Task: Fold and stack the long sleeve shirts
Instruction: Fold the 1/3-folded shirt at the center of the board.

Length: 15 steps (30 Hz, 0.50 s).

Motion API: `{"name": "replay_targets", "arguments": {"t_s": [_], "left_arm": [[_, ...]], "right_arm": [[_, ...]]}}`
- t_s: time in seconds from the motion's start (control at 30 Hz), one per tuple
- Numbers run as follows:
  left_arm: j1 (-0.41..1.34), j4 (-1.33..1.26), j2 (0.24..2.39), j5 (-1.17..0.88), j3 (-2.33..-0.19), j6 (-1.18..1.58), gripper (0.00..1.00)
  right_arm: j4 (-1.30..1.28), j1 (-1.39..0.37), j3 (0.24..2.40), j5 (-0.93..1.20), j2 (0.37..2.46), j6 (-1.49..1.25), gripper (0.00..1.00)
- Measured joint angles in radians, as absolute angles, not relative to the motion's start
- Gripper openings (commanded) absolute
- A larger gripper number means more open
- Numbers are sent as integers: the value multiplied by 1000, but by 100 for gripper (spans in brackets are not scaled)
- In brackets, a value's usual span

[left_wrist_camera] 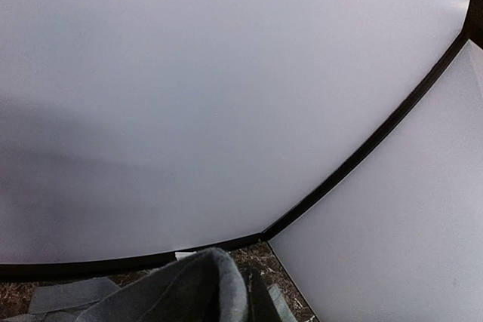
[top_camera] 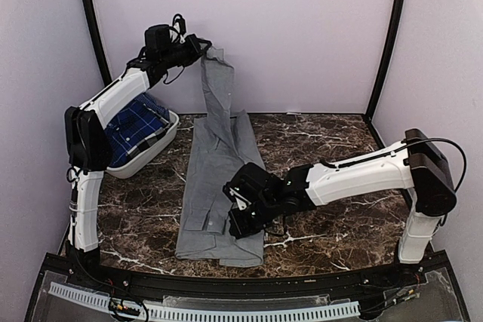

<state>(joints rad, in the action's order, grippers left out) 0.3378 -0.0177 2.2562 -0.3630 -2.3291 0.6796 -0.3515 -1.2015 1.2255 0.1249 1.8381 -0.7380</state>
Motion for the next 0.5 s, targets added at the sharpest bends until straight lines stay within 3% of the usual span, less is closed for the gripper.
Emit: {"name": "replay_targets", "arguments": {"t_s": [0.5], "left_arm": [[330,2,2232,-363,-2349,670,0]], "right_arm": [[-302,-1209,1118,134,1787,-740,0]]}}
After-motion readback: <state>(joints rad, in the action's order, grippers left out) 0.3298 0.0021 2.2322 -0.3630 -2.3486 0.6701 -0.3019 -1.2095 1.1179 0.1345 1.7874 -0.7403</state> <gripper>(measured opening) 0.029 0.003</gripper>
